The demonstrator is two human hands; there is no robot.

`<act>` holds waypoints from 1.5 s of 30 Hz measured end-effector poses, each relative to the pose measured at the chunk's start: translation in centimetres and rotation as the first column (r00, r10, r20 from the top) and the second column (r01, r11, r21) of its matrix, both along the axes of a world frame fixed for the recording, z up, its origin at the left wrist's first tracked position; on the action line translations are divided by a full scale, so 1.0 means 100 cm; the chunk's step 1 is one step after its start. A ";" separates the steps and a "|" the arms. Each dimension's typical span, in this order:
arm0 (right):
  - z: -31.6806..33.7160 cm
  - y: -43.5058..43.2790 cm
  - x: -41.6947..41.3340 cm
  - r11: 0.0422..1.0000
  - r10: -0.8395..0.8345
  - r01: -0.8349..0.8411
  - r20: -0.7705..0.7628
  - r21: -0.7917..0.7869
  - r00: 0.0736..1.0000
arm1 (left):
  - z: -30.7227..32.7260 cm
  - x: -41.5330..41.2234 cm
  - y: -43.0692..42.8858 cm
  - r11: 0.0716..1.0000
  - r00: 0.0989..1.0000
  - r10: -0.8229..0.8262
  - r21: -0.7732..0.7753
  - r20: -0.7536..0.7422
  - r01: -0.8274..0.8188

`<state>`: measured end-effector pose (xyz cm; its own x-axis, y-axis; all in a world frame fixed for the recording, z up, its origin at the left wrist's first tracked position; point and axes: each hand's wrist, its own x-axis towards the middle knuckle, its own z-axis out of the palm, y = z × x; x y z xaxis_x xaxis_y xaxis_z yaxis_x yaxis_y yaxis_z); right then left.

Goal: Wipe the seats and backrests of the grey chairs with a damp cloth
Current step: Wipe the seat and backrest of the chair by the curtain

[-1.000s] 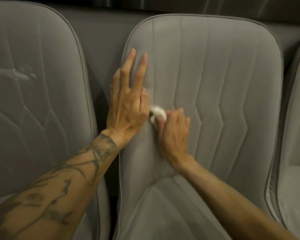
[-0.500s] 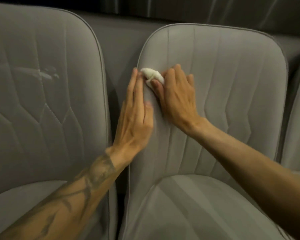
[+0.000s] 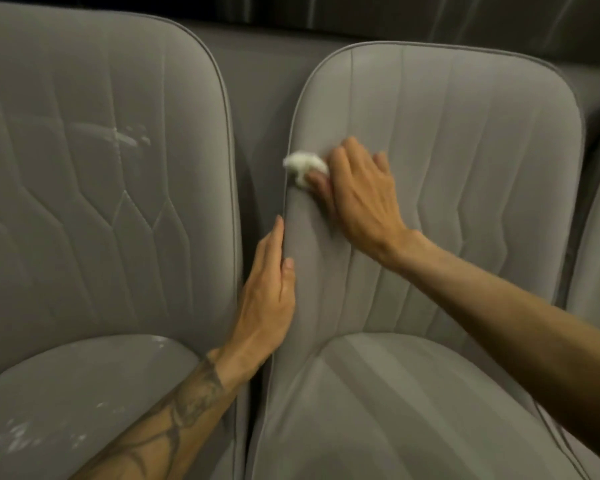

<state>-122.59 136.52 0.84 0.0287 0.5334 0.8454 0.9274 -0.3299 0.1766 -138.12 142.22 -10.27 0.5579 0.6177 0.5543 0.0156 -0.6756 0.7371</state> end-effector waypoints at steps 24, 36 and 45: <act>-0.105 -0.017 -0.067 0.999 -0.053 0.051 -0.167 -0.014 0.985 | -0.074 -0.084 -0.036 0.911 0.936 -0.196 -0.408 -0.291 0.064; -0.215 -0.091 -0.111 0.747 -0.095 -0.236 -0.450 -0.622 0.888 | -0.080 -0.140 -0.074 0.998 0.844 -0.053 -0.001 -0.533 0.062; -0.209 -0.102 -0.138 0.727 -0.208 -0.180 -0.462 -0.663 0.862 | -0.077 -0.217 -0.046 0.922 0.657 0.306 0.385 -0.689 -0.026</act>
<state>-136.38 126.36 -20.09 0.3294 0.9350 0.1317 0.9425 -0.3171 -0.1055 -159.82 137.66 -17.99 0.7684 0.6100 0.1937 0.5831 -0.7920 0.1811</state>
